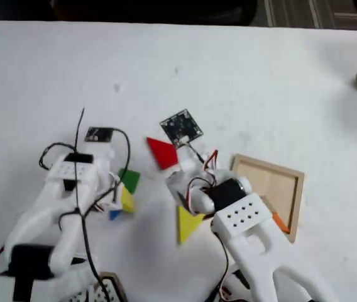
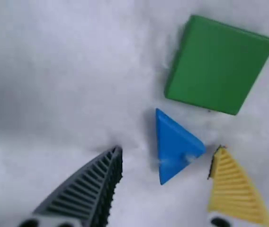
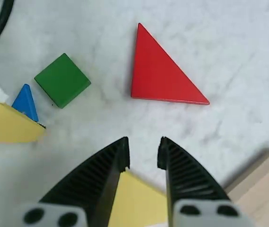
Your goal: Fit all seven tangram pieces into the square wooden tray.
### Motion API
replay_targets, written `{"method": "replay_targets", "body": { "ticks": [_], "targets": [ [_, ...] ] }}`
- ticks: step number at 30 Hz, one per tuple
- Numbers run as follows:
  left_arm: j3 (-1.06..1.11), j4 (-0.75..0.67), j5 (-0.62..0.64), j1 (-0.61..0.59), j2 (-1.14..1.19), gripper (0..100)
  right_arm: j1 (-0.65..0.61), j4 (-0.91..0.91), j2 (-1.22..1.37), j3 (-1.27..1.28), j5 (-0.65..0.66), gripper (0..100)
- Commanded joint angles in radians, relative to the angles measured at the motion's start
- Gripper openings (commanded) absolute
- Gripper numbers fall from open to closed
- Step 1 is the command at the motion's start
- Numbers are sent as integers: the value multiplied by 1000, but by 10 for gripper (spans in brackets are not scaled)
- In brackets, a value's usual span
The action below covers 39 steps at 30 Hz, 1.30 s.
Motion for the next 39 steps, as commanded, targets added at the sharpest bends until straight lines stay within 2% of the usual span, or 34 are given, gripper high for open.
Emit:
{"method": "replay_targets", "body": {
  "ticks": [1, 8, 12, 16, 28, 32, 39],
  "targets": [
    [-25, -43, 12, 19, 12, 243, 7, -21, -35, -8, 12, 102],
    [-29, -57, 11, 24, 13, 234, 7, -21, -35, -6, 12, 102],
    [-29, -55, 15, 88, 12, 234, 7, -21, -35, -6, 14, 102],
    [-49, -51, 130, 128, 12, 234, 7, -19, -35, -6, 18, 101],
    [-43, -95, 149, 64, 21, 229, 7, -19, -35, -6, 20, 101],
    [-32, -129, 229, 65, 19, 229, 7, -19, -35, -6, 20, 101],
    [-25, -149, 238, 61, 15, 229, 7, -19, -35, -6, 20, 101]
  ]
}}
